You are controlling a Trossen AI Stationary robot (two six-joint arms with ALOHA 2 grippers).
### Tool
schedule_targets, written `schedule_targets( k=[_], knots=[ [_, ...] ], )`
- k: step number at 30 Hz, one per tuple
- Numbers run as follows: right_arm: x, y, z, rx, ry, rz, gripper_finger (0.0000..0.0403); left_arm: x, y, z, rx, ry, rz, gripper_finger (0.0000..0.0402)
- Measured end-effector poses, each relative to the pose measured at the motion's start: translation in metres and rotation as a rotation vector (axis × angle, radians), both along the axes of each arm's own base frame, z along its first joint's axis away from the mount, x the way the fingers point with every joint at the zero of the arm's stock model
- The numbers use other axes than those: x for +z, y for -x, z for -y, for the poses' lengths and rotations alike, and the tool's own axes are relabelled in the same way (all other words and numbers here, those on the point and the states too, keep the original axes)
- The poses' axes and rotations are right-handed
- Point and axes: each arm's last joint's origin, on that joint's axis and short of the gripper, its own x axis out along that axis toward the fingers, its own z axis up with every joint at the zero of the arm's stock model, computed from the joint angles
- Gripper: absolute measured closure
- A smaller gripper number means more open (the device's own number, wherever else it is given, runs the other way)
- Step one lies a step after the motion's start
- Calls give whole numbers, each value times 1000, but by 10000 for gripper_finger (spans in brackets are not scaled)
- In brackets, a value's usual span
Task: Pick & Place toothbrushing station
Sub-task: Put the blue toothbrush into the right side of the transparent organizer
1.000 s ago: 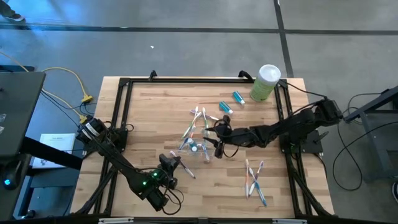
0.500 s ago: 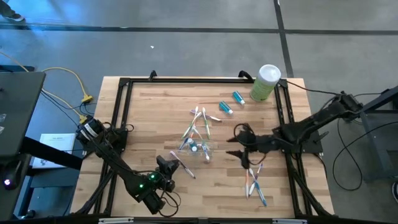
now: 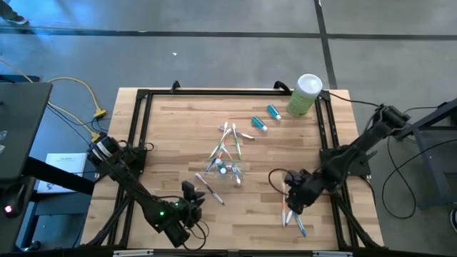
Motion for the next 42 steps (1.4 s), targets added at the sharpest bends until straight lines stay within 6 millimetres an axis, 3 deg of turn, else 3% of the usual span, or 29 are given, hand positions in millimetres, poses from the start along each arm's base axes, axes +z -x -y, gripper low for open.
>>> schedule_targets(
  k=[16, 25, 29, 35, 42],
  knots=[
    [-63, -20, -6, -33, 70, -307, 215, 7, -13, -17, -11, 138, -126, 286],
    [-67, -21, -5, -26, 66, -341, 221, 7, -12, -16, -9, 145, -125, 286],
    [-68, -20, -5, -8, 78, -351, 263, 6, -11, -16, 6, 155, -122, 286],
    [-69, -20, -1, 74, 105, -355, 376, 6, -12, -18, 14, 142, -122, 286],
    [-68, -25, 4, 127, 133, -346, 386, 7, -16, -23, -12, 97, -144, 286]
  ],
)
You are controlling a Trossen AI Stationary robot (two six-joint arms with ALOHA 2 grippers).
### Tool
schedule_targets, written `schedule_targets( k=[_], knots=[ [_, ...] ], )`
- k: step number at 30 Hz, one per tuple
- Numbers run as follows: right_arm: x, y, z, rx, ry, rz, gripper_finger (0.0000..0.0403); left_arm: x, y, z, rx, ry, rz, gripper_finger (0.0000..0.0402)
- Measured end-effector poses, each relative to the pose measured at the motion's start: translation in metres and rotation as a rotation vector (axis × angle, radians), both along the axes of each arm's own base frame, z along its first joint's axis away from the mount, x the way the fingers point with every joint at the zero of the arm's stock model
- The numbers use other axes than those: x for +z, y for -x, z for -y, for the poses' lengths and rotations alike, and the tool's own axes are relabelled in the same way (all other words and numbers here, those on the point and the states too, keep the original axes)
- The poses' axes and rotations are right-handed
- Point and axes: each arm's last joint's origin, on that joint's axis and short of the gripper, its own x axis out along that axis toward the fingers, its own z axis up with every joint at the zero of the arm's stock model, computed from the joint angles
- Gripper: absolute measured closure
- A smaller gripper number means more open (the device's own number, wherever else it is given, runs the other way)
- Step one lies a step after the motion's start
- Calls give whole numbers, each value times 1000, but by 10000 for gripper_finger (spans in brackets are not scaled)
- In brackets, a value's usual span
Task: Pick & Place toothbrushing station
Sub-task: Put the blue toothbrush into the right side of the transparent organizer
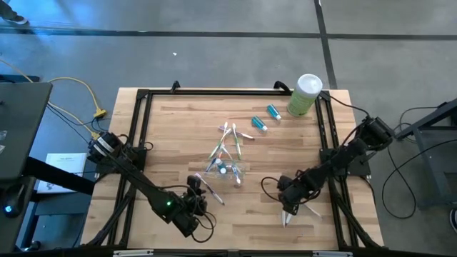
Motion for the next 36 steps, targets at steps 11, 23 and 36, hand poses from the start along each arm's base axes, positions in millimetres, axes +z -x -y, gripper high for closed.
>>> schedule_targets(
  k=[11, 23, 36],
  knots=[
    [60, -33, -17, 213, 222, 226, 389, -1, -5, -10, 1, -42, -34, 286],
    [113, -69, -45, 471, 870, 825, 392, -1, -1, -14, 0, -125, -67, 286],
    [127, -102, -18, 505, 969, 1218, 392, -1, 0, -15, -1, -135, -75, 286]
  ],
)
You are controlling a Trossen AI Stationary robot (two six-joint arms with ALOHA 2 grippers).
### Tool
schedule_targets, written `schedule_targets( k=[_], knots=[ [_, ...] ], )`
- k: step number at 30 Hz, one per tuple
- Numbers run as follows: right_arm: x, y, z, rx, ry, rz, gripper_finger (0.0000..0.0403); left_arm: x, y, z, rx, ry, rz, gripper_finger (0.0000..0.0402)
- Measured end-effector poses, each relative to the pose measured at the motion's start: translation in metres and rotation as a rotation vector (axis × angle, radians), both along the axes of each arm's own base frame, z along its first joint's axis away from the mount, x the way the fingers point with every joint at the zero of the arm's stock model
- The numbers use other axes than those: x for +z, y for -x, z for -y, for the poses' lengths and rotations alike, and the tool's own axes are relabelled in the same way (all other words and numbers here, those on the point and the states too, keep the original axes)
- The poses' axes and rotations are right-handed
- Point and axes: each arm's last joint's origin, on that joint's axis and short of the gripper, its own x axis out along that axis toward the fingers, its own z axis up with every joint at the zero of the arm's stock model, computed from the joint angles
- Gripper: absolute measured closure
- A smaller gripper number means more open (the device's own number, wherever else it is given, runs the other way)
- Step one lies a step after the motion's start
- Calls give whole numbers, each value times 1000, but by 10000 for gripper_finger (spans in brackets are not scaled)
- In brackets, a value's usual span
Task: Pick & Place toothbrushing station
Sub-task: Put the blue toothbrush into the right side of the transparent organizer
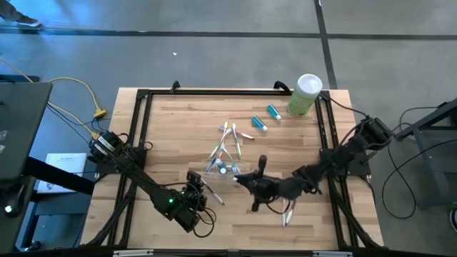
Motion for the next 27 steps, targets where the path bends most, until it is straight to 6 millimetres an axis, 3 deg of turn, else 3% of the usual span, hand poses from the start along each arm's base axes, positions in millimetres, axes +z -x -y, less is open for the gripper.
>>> schedule_targets(
  k=[6, 11, 18, 27],
  knots=[
    [-19, 2, 30, 34, -72, 137, 392, 0, 0, 0, -1, -2, 0, 286],
    [-45, 16, 51, -12, -172, 192, 392, 0, 0, 0, 3, -1, 1, 286],
    [-69, 37, 70, -5, -315, 265, 392, 0, -1, 1, 5, 12, 15, 286],
    [-80, 38, 80, 32, -418, 255, 392, 1, -5, 2, -31, 16, 20, 286]
  ],
)
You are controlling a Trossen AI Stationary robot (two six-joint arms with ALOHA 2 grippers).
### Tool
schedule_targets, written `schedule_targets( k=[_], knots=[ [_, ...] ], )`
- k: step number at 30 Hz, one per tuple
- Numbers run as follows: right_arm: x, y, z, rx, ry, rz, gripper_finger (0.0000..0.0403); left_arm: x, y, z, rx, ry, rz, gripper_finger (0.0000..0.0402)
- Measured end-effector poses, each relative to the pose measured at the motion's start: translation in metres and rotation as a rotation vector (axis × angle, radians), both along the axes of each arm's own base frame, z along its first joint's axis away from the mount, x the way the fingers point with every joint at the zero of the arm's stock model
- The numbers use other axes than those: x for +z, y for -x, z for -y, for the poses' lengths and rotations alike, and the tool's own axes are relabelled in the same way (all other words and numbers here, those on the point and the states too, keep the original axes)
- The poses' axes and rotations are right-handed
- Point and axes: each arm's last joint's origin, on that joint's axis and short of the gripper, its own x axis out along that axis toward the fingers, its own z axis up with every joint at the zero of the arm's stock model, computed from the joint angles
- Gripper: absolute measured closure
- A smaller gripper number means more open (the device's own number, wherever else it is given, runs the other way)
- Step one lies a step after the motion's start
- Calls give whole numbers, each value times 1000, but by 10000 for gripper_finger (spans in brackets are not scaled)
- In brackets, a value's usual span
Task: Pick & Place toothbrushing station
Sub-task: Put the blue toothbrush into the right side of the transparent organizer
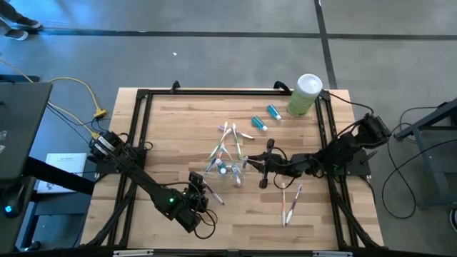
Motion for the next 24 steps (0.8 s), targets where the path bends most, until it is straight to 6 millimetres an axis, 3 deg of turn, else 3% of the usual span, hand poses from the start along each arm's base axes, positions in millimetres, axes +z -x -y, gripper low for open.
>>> schedule_targets(
  k=[8, 16, 19, 24],
  knots=[
    [-21, -7, 1, -30, -10, -29, 382, 0, 0, 1, 0, 18, -1, 286],
    [-26, -8, 2, -36, -33, -50, 377, 0, -2, 4, -12, 81, -2, 286],
    [-26, -8, 1, -36, -52, -50, 356, 0, -3, 7, -22, 112, 12, 286],
    [-30, -8, 1, -35, -88, -72, 288, 1, -1, 14, -24, 149, 39, 286]
  ],
)
